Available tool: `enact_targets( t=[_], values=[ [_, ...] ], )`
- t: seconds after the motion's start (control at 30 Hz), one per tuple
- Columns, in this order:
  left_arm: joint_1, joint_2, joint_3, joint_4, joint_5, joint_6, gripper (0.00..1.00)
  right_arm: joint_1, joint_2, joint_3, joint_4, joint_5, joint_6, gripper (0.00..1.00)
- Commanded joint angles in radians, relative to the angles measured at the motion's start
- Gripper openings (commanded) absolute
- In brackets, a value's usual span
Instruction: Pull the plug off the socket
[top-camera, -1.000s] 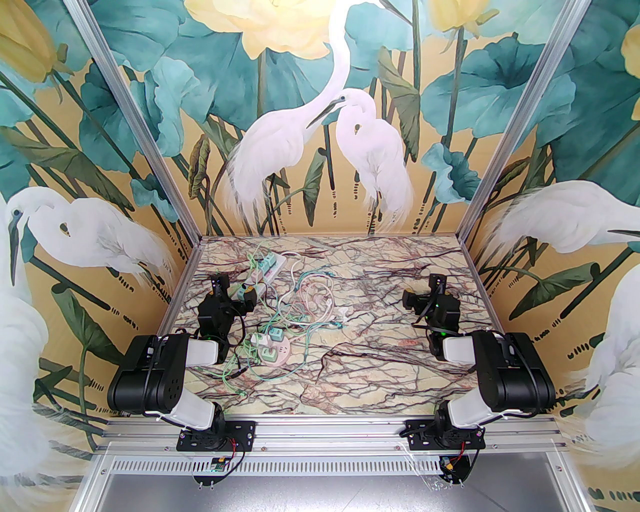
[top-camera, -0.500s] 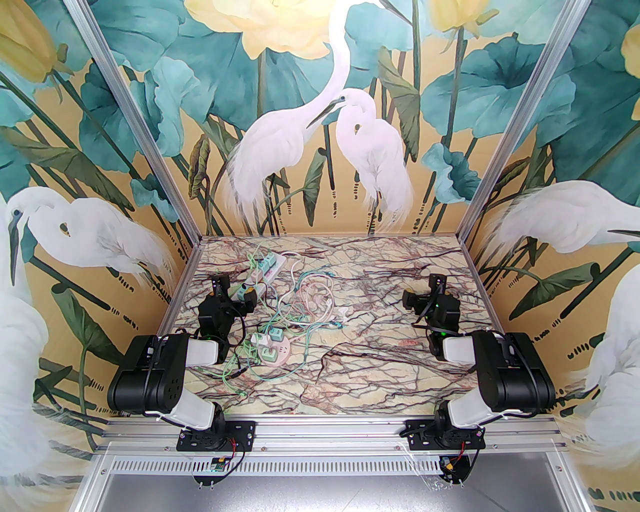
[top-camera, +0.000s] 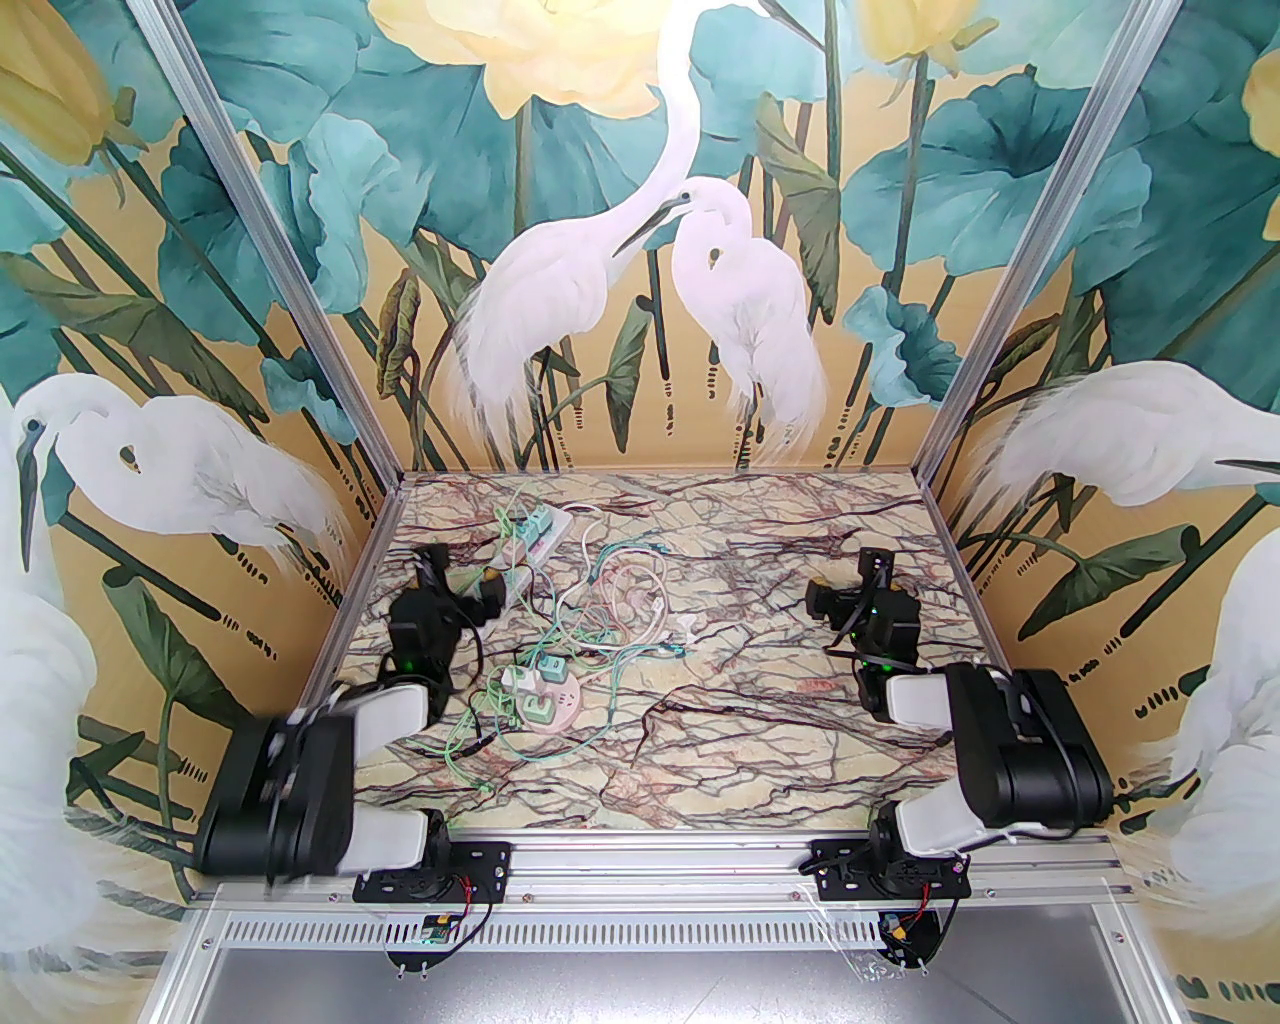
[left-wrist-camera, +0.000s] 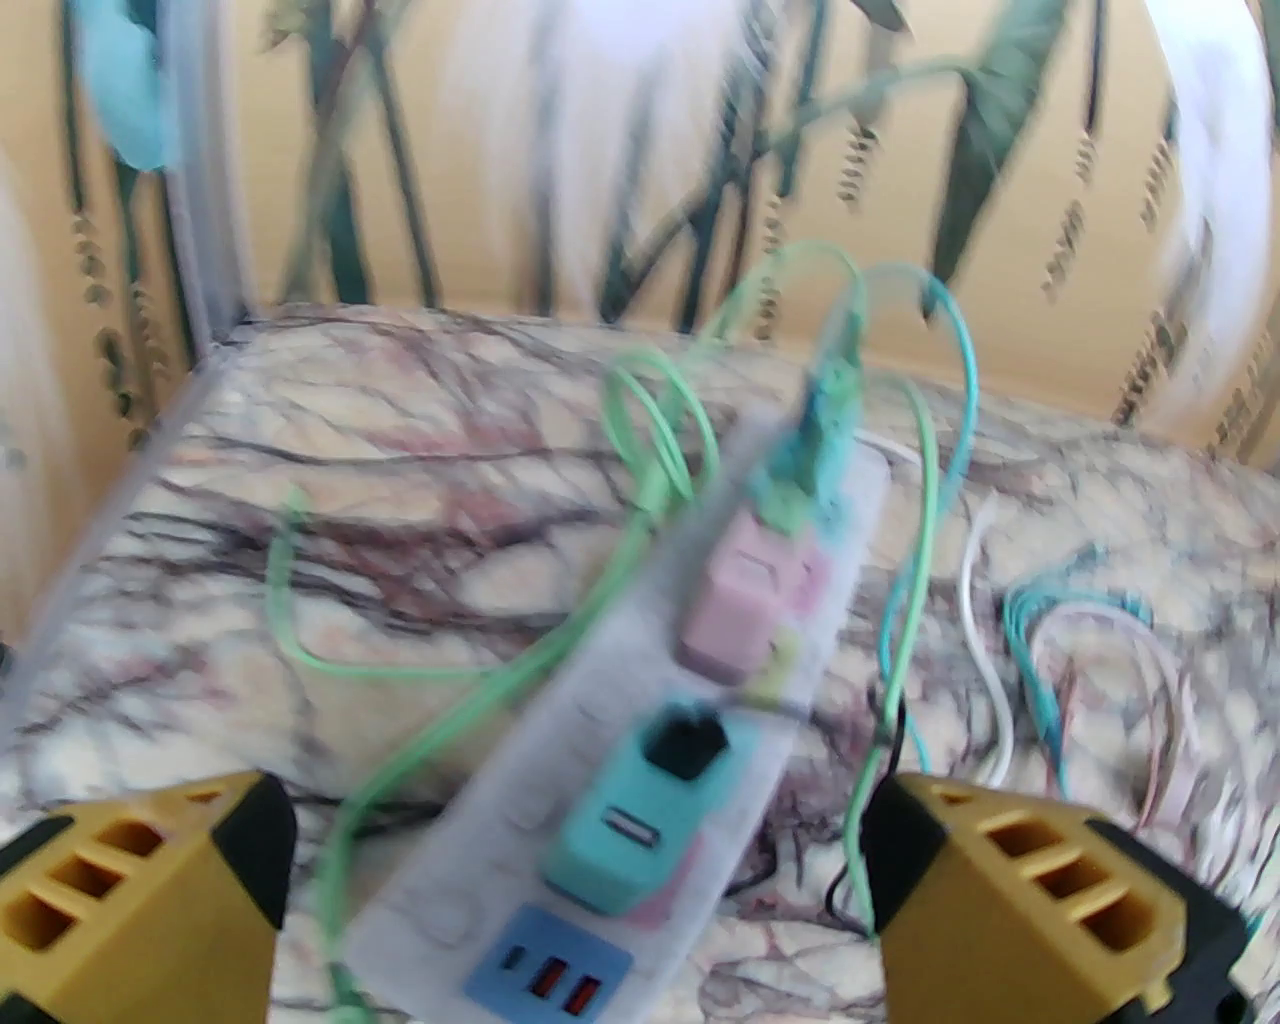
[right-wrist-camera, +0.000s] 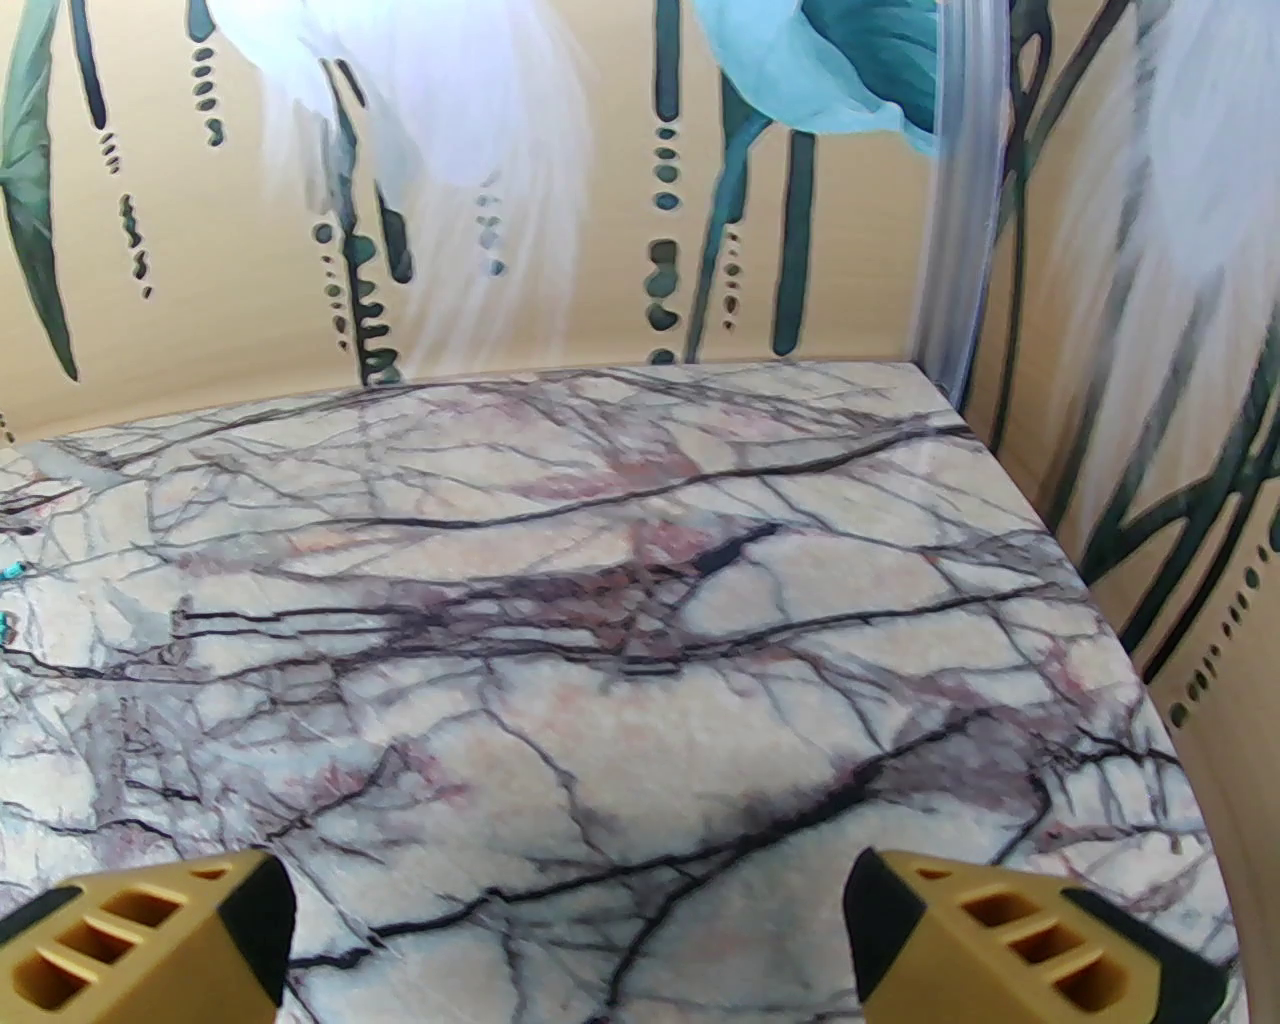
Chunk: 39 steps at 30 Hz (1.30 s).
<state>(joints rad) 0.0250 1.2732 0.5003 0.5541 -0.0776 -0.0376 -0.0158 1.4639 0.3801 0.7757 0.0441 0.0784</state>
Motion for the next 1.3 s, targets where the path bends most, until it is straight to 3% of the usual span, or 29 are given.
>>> enact_targets(
  t=[0.0, 0.03, 0.17, 0.23, 0.3, 0.4, 0.57, 0.73, 0.97, 1.2, 1.27],
  values=[
    [0.0, -0.118, 0.196, -0.413, -0.193, -0.175, 1.0, 0.026, -0.162, 0.055, -0.179, 0.127, 0.019, 0.99],
    [0.004, -0.132, 0.263, -0.533, -0.199, -0.235, 1.0, 0.026, -0.217, 0.065, -0.233, 0.158, 0.073, 0.99],
    [0.013, -0.144, 0.496, -0.909, -0.023, -0.332, 1.0, 0.025, -0.411, 0.09, -0.376, 0.163, 0.336, 0.99],
    [0.013, -0.171, 0.514, -0.956, 0.031, -0.389, 1.0, 0.023, -0.494, 0.097, -0.476, 0.166, 0.568, 0.99],
    [0.013, -0.22, 0.483, -0.926, 0.171, -0.413, 1.0, 0.016, -0.538, 0.101, -0.505, 0.095, 0.682, 0.99],
    [0.012, -0.291, 0.41, -0.908, 0.24, -0.482, 1.0, 0.016, -0.536, 0.159, -0.562, -0.087, 0.655, 0.99],
    [-0.018, -0.386, 0.309, -0.98, 0.21, -0.54, 1.0, 0.072, -0.508, 0.244, -0.716, -0.159, 0.596, 0.99],
    [-0.09, -0.498, 0.192, -1.017, 0.144, -0.586, 1.0, 0.22, -0.464, 0.289, -0.781, -0.132, 0.496, 0.99],
    [-0.18, -0.6, 0.093, -1.088, 0.077, -0.676, 0.99, 0.541, -0.332, 0.376, -0.853, -0.016, 0.32, 0.99],
    [-0.195, -0.637, 0.083, -1.229, -0.007, -0.741, 0.99, 0.798, -0.176, 0.463, -0.88, 0.058, 0.226, 0.99],
    [-0.195, -0.662, 0.084, -1.252, -0.034, -0.745, 0.99, 0.861, -0.125, 0.488, -0.881, 0.064, 0.2, 0.91]
  ],
)
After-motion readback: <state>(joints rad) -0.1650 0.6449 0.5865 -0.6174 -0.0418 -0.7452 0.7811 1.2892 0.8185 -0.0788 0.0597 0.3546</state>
